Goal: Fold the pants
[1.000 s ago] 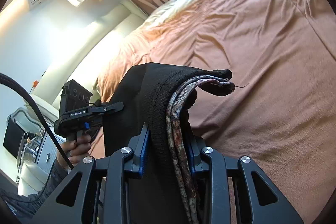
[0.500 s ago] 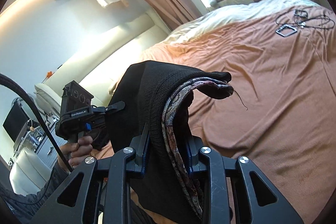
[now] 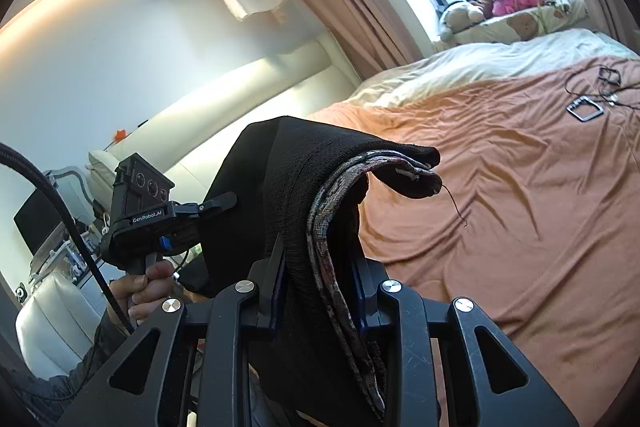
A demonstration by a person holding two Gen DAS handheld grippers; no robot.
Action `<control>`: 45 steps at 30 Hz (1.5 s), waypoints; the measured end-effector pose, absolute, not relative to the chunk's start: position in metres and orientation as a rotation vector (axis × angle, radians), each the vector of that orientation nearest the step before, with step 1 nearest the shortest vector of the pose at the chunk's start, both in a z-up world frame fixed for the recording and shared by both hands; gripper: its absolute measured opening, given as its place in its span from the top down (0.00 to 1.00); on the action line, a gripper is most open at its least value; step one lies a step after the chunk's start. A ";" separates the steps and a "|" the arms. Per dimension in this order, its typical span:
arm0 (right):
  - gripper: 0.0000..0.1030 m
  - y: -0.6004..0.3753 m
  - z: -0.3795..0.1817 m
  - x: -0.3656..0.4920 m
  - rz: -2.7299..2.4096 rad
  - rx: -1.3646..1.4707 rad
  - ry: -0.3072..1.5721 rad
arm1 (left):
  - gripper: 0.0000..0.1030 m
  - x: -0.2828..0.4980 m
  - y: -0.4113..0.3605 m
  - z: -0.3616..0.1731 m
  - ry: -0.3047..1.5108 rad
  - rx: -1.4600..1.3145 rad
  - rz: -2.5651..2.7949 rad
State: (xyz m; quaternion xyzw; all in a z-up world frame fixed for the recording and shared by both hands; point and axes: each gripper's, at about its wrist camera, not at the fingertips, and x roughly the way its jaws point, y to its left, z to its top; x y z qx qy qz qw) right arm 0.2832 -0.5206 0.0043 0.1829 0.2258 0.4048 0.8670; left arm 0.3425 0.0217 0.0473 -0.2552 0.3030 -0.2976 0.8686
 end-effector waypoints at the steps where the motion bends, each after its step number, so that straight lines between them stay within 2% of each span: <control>1: 0.77 -0.516 0.006 0.283 0.854 0.378 0.466 | 0.90 0.340 0.026 0.052 0.624 -0.527 -0.615; 7: 0.77 -0.487 0.013 0.282 0.890 0.358 0.438 | 0.90 0.319 0.059 0.077 0.566 -0.515 -0.578; 24: 0.77 -0.400 0.015 0.314 1.006 0.331 0.419 | 0.90 0.268 0.173 0.106 0.454 -0.530 -0.463; 45: 0.77 -0.259 0.007 0.378 1.156 0.242 0.477 | 0.91 0.261 0.327 0.087 0.383 -0.616 -0.261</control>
